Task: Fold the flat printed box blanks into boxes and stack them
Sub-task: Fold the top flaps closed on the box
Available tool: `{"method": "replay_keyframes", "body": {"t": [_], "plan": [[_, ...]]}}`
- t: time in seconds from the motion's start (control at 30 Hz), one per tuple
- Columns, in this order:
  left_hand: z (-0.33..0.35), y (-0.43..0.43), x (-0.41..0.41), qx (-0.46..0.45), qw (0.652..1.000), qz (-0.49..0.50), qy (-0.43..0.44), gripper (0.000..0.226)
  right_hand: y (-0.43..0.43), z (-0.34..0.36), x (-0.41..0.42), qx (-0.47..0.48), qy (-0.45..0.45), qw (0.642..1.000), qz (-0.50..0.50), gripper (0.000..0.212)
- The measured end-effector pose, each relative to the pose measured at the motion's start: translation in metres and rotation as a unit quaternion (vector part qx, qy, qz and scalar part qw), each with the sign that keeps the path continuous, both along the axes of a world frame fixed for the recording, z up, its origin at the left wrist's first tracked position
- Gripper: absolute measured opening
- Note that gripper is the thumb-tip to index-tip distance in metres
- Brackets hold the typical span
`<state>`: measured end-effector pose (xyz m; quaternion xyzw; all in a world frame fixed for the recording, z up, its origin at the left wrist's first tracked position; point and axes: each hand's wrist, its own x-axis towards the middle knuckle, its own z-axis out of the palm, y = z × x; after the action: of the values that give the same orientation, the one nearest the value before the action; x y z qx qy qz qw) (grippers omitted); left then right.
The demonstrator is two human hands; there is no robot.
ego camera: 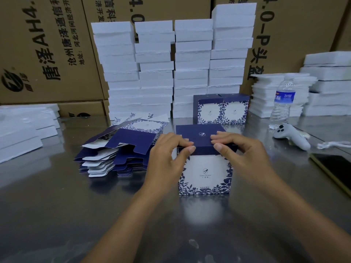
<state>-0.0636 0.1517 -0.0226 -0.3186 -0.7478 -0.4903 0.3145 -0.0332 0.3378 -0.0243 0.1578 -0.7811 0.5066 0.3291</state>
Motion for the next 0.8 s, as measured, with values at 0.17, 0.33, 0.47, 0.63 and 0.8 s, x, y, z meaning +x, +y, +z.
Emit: {"method": "replay_keyframes", "body": {"t": [0.17,0.33,0.47,0.63,0.8], "plan": [[0.0,-0.007,-0.002,0.02,0.999,-0.027,-0.036,0.01,0.009,-0.015,-0.002,-0.055,0.024,0.998,0.008,0.016],[0.004,-0.017,-0.007,0.022,0.994,-0.076,-0.08,0.022,0.013,-0.02,-0.007,-0.072,0.024,0.997,0.013,0.014],[0.008,-0.018,-0.009,0.013,0.991,-0.081,-0.104,0.022,0.016,-0.018,-0.008,-0.056,0.014,0.998,0.008,0.015],[0.003,-0.016,-0.006,0.032,0.991,-0.085,-0.099,0.023,0.019,-0.018,-0.006,-0.027,0.011,1.0,0.011,0.017],[0.001,-0.021,-0.003,0.011,0.991,-0.099,-0.092,0.03,0.019,-0.018,-0.001,-0.022,0.004,1.0,0.014,0.027]]}}
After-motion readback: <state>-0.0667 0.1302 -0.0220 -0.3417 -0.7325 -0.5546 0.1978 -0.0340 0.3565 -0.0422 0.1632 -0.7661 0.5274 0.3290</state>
